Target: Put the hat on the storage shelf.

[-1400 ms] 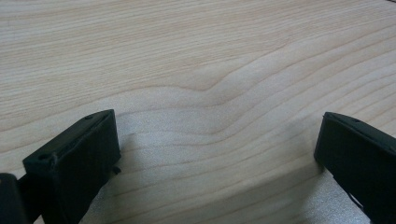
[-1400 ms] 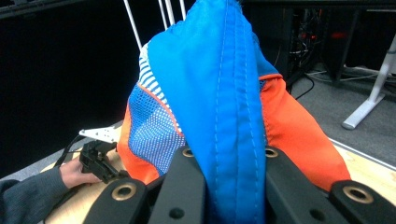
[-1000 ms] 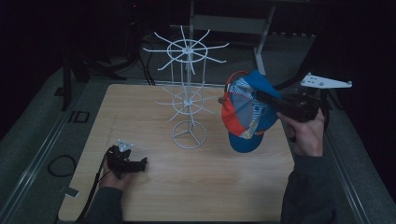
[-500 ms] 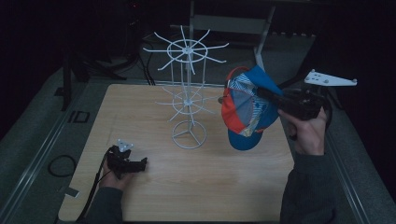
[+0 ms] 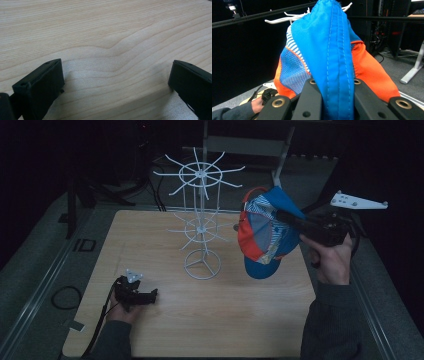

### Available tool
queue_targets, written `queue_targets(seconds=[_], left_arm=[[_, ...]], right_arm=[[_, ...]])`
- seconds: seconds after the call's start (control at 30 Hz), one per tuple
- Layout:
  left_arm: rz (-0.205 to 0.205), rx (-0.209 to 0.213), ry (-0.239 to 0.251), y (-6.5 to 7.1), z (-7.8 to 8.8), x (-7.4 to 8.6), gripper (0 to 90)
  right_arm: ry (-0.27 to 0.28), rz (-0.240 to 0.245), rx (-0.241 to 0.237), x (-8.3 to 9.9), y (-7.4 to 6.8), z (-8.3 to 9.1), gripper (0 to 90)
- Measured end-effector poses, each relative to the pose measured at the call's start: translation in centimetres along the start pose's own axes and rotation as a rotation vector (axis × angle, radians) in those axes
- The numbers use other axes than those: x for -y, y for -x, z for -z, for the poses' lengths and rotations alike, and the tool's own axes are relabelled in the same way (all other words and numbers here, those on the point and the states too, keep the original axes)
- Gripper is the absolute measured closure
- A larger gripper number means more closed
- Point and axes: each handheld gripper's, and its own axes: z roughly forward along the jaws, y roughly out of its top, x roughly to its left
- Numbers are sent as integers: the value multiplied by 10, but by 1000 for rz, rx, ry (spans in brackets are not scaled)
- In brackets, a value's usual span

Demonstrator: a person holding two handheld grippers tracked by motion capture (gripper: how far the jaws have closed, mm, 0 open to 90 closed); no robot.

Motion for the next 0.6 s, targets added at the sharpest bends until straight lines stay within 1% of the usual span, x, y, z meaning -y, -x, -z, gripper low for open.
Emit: queue_targets(seconds=[0.13,0.17,0.37,0.5,0.6], left_arm=[[0,0,0,0,0,0,2],[0,0,0,0,0,0,2],[1,0,1,0,0,0,2],[1,1,1,0,0,0,2],[1,0,1,0,0,0,2]], right_arm=[[8,6,-9,-3,-3,1,876],[10,9,-18,-4,-4,1,876],[17,15,-31,-7,-8,3,875],[23,17,-31,-9,-9,3,876],[34,22,-39,-12,-10,3,875]])
